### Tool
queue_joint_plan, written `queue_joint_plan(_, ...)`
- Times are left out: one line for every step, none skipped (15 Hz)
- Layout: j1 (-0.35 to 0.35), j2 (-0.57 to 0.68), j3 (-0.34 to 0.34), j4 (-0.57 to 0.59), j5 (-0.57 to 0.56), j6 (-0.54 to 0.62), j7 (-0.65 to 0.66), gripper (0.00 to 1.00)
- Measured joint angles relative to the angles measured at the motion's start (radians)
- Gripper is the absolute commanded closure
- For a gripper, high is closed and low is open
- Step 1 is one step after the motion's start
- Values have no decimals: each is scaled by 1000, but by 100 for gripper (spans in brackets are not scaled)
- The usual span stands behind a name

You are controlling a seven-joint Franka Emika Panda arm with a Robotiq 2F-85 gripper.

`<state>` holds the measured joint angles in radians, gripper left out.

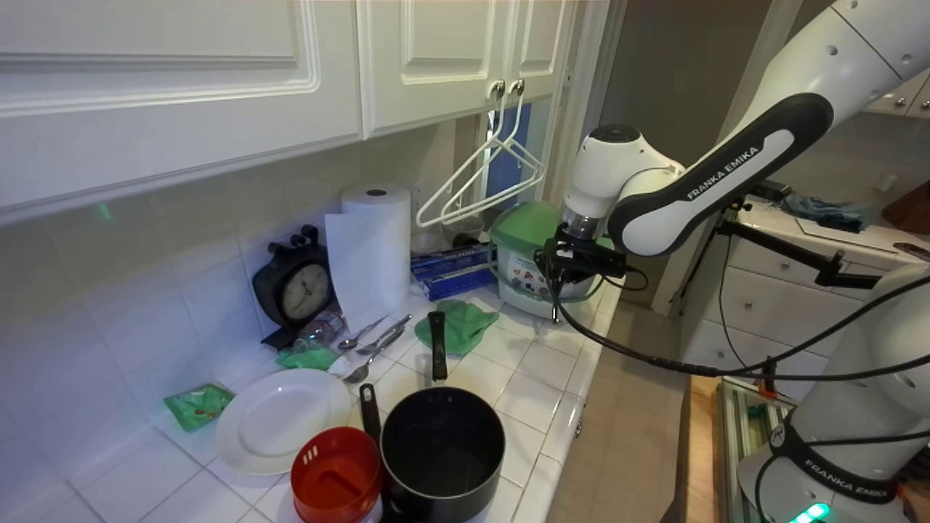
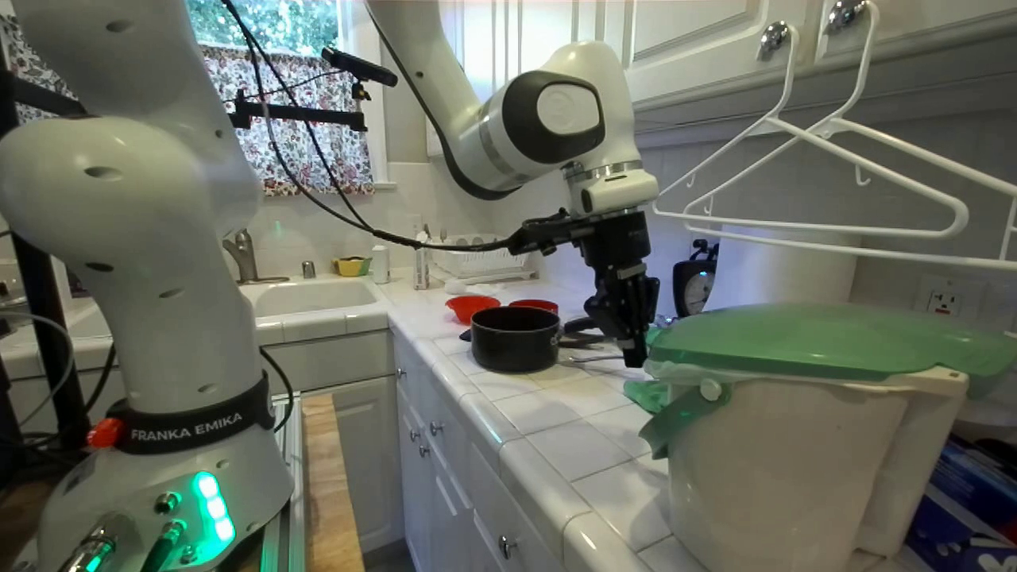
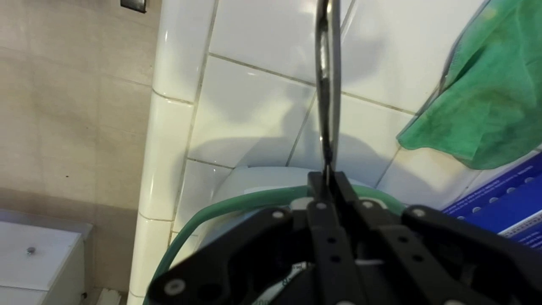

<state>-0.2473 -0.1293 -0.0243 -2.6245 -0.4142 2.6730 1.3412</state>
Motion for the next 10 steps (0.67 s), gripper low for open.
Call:
queue_joint_plan(1, 4, -6, 0, 2, 8, 0, 97)
queue_joint_plan(2, 9, -10, 1, 5, 21, 0, 97)
queue_joint_plan(3, 13, -13, 2, 9, 35, 0, 97)
queue_joint_plan(6, 17, -13, 3, 14, 48, 0, 97)
queue_joint_plan(9, 21, -13, 7, 21, 62, -1, 97)
queue_joint_plan(13, 26, -13, 11, 29, 74, -1, 97)
queue_joint_plan(17, 30, -13, 16, 38, 85, -2, 97)
queue_joint_plan(22, 35, -13, 21, 45, 97, -2, 97)
queue_joint_plan(26, 38, -13, 27, 52, 108, -3, 97)
queue_joint_plan(31, 42, -13, 31, 58, 114, -3, 97)
